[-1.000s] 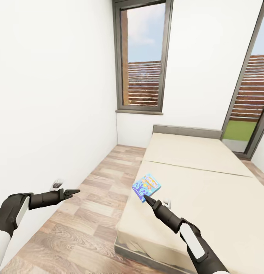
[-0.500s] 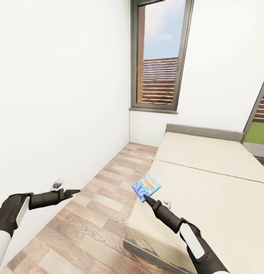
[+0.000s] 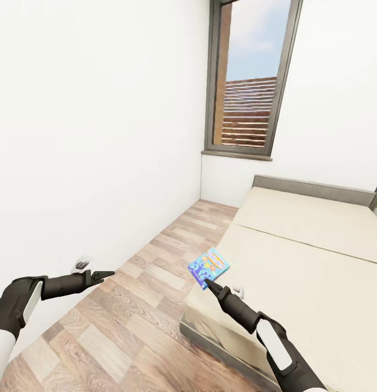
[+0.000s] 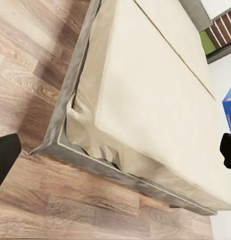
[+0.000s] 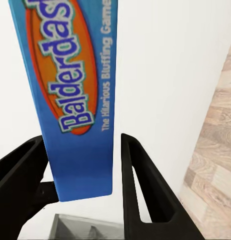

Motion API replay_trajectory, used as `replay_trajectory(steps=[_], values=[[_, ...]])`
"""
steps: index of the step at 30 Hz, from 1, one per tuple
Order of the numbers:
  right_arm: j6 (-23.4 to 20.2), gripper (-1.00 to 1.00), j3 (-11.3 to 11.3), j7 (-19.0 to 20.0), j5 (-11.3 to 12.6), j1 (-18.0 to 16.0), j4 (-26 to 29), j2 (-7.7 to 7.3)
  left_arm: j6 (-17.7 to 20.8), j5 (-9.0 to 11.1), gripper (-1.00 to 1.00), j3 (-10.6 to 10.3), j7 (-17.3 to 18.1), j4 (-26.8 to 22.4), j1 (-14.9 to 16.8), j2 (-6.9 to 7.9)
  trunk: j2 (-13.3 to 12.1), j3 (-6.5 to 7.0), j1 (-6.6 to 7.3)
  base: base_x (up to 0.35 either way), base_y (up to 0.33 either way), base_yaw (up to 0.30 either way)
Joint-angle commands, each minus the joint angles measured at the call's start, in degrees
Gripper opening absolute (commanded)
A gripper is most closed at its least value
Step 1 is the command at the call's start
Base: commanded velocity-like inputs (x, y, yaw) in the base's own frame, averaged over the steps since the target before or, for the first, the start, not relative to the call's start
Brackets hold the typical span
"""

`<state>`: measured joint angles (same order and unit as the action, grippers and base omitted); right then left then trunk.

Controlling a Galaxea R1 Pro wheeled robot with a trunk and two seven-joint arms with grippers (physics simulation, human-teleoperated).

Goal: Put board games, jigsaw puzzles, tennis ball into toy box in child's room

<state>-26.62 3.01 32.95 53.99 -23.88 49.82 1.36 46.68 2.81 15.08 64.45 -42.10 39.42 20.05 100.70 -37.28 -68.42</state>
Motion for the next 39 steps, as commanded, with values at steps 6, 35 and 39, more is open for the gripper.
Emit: replay_trajectory(steps=[6,35,39], values=[[-0.45,-1.0,-0.02,-0.08,0.59,-0.02,0.02,-0.01,0.52,0.18,1.0,0.04,0.06,-0.01,0.05,-0.01,0.03,-0.42,0.03,-0.178,-0.247,0.238],[-0.5,-1.0,0.07,-0.1,0.39,-0.02,0.1,0.59,0.53,0.18,1.0,0.04,-0.03,0.0,0.05,-0.01,0.03,-2.17,0.03,-0.027,-0.102,0.237],[-0.51,-1.0,0.07,-0.08,0.4,-0.02,0.15,0.64,0.52,0.18,1.0,0.09,-0.03,0.0,0.05,-0.01,0.03,-2.41,0.03,0.0,-0.129,0.237]])
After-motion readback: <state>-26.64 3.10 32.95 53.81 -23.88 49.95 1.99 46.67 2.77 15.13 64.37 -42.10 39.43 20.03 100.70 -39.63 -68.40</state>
